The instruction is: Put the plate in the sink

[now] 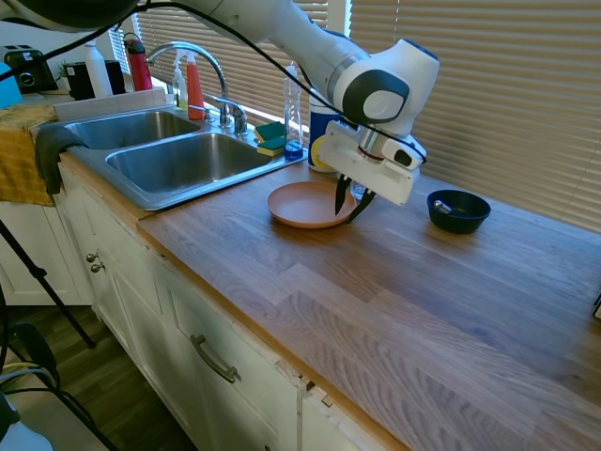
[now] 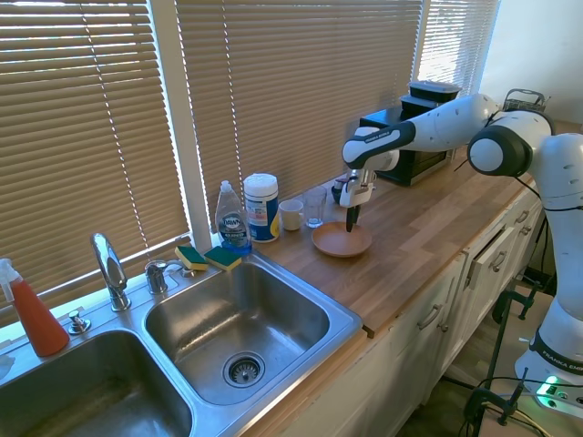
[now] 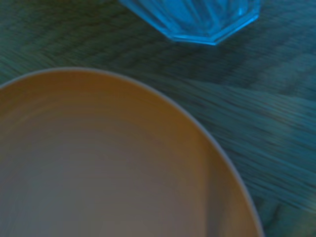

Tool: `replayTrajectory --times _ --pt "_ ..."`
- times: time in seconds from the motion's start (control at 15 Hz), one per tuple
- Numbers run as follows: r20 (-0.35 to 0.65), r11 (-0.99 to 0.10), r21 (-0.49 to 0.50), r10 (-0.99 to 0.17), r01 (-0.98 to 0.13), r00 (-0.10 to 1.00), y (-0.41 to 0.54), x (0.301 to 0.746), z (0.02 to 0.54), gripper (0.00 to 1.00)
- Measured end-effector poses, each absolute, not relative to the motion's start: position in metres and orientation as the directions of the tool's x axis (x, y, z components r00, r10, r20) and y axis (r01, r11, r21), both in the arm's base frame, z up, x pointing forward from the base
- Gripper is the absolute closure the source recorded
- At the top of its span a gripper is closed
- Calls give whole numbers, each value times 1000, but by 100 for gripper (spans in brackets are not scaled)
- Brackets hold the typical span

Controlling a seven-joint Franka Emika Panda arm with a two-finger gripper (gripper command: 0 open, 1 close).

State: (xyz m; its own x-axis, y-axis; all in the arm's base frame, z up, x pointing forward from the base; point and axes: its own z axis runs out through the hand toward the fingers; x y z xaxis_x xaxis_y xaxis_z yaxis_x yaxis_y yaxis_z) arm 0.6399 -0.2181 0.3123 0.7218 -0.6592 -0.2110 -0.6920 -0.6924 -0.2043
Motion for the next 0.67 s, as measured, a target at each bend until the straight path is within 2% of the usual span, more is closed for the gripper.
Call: replayTrajectory --times 0.4,0.67 --pt "-241 -680 -253 -645 -688 726 -226 636 311 100" --pt "-299 -663 -306 -615 -684 730 -230 631 305 100"
